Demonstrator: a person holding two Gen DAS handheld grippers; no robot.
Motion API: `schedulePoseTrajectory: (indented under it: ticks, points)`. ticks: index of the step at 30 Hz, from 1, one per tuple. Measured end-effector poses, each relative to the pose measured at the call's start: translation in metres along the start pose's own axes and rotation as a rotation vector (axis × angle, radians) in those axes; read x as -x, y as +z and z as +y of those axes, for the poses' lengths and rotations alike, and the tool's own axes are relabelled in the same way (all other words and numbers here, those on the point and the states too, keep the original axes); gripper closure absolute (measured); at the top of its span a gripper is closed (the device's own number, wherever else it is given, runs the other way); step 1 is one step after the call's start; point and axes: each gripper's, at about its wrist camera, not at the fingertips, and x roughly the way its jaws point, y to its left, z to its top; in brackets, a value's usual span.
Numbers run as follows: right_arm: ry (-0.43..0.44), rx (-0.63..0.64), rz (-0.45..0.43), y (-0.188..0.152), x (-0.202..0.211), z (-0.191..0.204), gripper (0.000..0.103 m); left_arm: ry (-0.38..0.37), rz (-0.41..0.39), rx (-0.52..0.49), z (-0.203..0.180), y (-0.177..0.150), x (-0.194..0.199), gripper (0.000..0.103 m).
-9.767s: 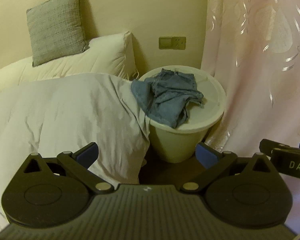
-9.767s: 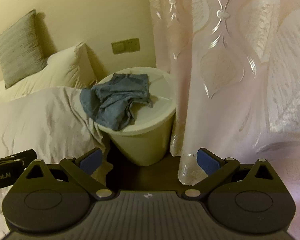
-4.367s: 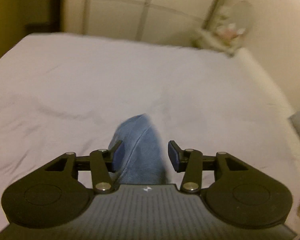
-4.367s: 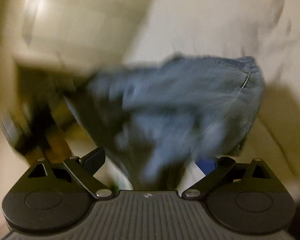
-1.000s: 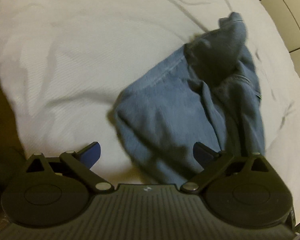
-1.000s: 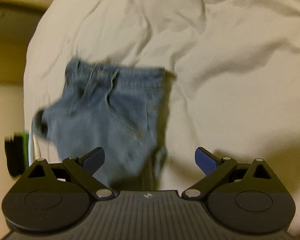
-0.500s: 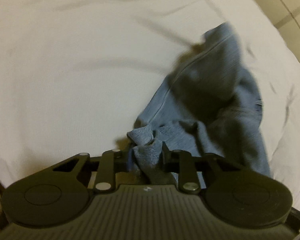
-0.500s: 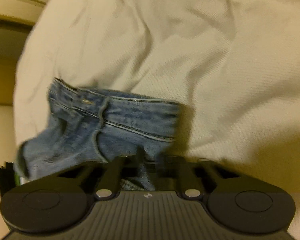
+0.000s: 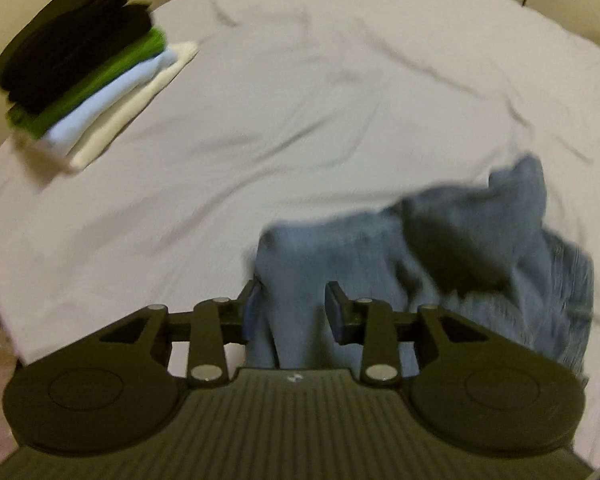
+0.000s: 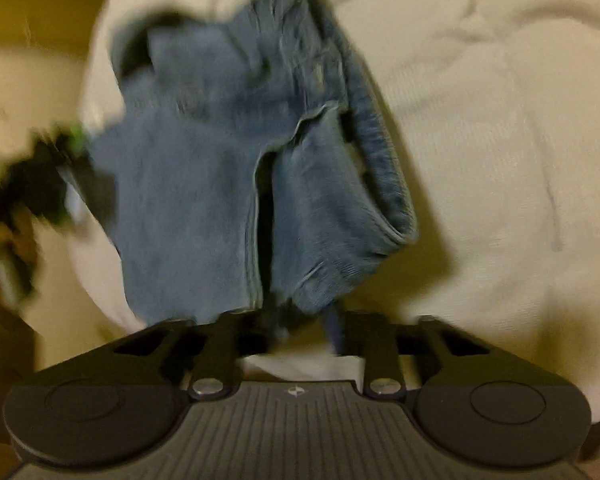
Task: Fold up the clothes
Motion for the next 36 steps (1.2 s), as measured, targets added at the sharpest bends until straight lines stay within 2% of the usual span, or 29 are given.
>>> schedulePoseTrajectory:
  ticks: [2, 5, 7, 11, 15, 18, 20, 24, 26, 28, 36]
  points:
    - [-0.024, 0.048, 0.066, -0.011, -0.003, 0.009, 0.027, -0.011, 0.029, 0.055, 0.002, -0.023, 0.017, 0.063]
    - [-0.067, 0.069, 0.09, -0.004, 0.008, -0.005, 0.016, -0.062, 0.062, 0.144, -0.003, -0.06, 0.044, 0.061]
    - [-0.112, 0.081, 0.1, 0.005, 0.018, -0.023, 0.016, -0.09, 0.073, 0.187, -0.015, -0.085, 0.063, 0.061]
    - [-0.132, 0.115, 0.124, 0.03, 0.029, -0.049, 0.016, -0.125, 0.084, 0.274, -0.057, -0.143, 0.098, 0.057]
    - [-0.125, 0.249, 0.166, 0.057, 0.04, -0.063, 0.016, -0.159, 0.121, 0.46, -0.112, -0.206, 0.109, 0.047]
    - [-0.131, 0.368, 0.187, 0.074, 0.055, -0.074, 0.016, -0.226, 0.162, 0.631, -0.152, -0.252, 0.106, 0.047]
    - [-0.147, 0.423, 0.185, 0.083, 0.064, -0.085, 0.016, -0.244, 0.176, 0.727, -0.173, -0.275, 0.099, 0.047]
    - [-0.18, 0.489, 0.189, 0.1, 0.076, -0.107, 0.016, -0.264, 0.135, 0.952, -0.19, -0.3, 0.082, 0.042]
    - [-0.192, 0.496, 0.199, 0.106, 0.078, -0.118, 0.016, -0.241, 0.1, 1.05, -0.196, -0.305, 0.073, 0.038]
    - [-0.197, 0.505, 0.214, 0.113, 0.075, -0.126, 0.016, -0.234, 0.071, 1.123, -0.198, -0.308, 0.063, 0.033]
    - [-0.166, 0.587, 0.249, 0.14, 0.047, -0.118, 0.014, -0.195, -0.009, 1.355, -0.2, -0.314, 0.015, 0.032]
